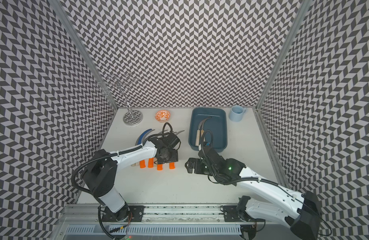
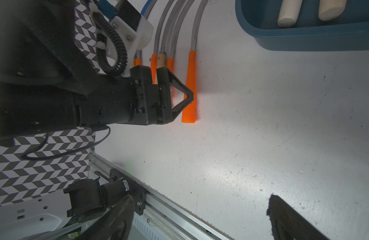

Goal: Put small sickles into storage boxes
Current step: Pick up the sickle at the center of the board.

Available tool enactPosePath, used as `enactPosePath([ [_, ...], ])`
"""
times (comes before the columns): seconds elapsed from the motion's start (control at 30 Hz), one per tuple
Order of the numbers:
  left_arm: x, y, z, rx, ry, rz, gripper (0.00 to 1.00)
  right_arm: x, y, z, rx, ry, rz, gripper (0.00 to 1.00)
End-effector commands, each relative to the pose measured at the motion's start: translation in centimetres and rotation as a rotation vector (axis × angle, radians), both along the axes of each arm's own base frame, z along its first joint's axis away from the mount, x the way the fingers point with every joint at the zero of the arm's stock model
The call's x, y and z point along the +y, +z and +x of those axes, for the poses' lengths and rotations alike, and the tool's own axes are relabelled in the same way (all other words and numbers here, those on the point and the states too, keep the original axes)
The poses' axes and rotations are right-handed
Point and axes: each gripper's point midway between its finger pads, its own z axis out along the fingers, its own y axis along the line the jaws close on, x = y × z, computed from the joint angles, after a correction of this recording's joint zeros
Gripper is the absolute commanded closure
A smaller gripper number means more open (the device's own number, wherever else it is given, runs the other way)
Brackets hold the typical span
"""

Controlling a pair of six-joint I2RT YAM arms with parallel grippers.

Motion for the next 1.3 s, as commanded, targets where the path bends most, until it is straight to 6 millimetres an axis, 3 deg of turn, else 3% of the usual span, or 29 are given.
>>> enactPosePath([
  [0.0,-0.7,-0.3,0.4,0.003,0.025,-0.005,0.29,0.5,0.3,0.5,-0.028,-0.013,0.030,0.00],
  [0.33,-1.3,-2.1,0.7,0.028,0.024,0.000,0.42,0.2,0.1,0.4,-0.031,-0.015,0.024,0.00],
  [0.77,-0.7,-4.1,0.7,0.039,0.019,0.047,0.44,0.2,0.0,0.6,-0.034,-0.015,0.014,0.01],
  [1.03,-0.2,-4.5,0.7,0.021,0.001,0.089,0.63,0.1,0.0,0.6,-0.036,-0.017,0.009,0.01],
  [1.2,0.0,-4.6,0.7,0.009,-0.012,0.116,0.80,0.1,0.0,0.6,-0.037,-0.019,0.010,0.00],
  [1.27,0.1,-4.5,0.7,0.004,-0.013,0.118,0.81,0.1,0.1,0.6,-0.038,-0.020,0.012,0.00],
])
